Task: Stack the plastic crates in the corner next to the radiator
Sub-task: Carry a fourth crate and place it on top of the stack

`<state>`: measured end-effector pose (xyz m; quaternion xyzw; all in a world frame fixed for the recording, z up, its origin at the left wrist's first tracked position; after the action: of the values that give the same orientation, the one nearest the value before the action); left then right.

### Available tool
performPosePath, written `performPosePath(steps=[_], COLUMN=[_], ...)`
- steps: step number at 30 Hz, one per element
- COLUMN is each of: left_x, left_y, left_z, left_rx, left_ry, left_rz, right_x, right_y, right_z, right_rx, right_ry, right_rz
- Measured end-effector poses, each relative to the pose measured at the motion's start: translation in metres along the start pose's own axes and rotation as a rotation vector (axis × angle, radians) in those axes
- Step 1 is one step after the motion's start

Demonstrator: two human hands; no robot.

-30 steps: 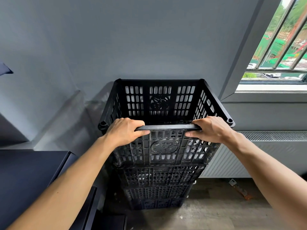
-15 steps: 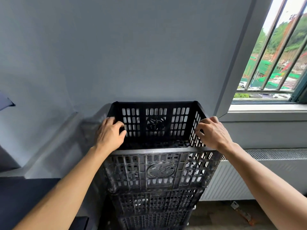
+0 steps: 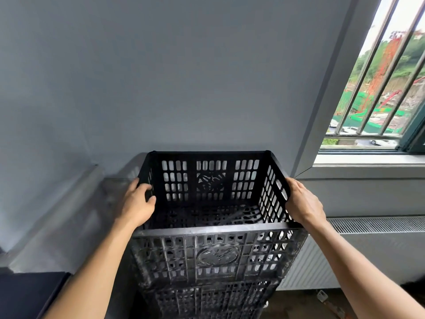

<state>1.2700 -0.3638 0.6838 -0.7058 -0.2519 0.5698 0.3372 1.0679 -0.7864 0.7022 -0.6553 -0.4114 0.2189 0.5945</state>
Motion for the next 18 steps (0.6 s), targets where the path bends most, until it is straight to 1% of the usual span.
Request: performPosePath(steps=[3, 6, 9, 11, 18], left_x=[0.001, 0.001, 0.001, 0.001, -0.01], left_y=[0.005, 0.01, 0.009, 0.002, -0.002], left_z=[-0.008, -0.01, -0.004, 0.003, 0.012], left_rx=[0.019, 0.071, 0.075, 0.054, 0.068], left_ry=[-0.016, -0.043, -0.017, -0.018, -0.024], left_rz=[0.005, -0.041, -0.129, -0.101, -0.079], right_x=[-0.005, -0.012, -0.013, -0.013, -0.008], right_y=[0.003, 0.005, 0.006, 0.004, 0.0], right_z=[-0.007, -0.014, -0.008, -0.005, -0.001], right_rx=[-0.026, 0.006, 0.003, -0.013, -0.01], right_ry=[0.045, 0.136, 0.135, 0.135, 0.146], right_rz=[-0.006, -0.008, -0.033, 0.006, 0.042])
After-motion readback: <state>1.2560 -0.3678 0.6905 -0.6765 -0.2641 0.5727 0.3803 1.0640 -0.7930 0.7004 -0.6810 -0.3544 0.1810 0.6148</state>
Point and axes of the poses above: each hand's wrist, its own z-axis away from the middle knuckle, its own y-axis out of the palm, x = y × z, the point moved 10 cm from there along -z, towards the middle knuckle, and after that the axes turned 8 degrees about z, right-handed, at the moved point
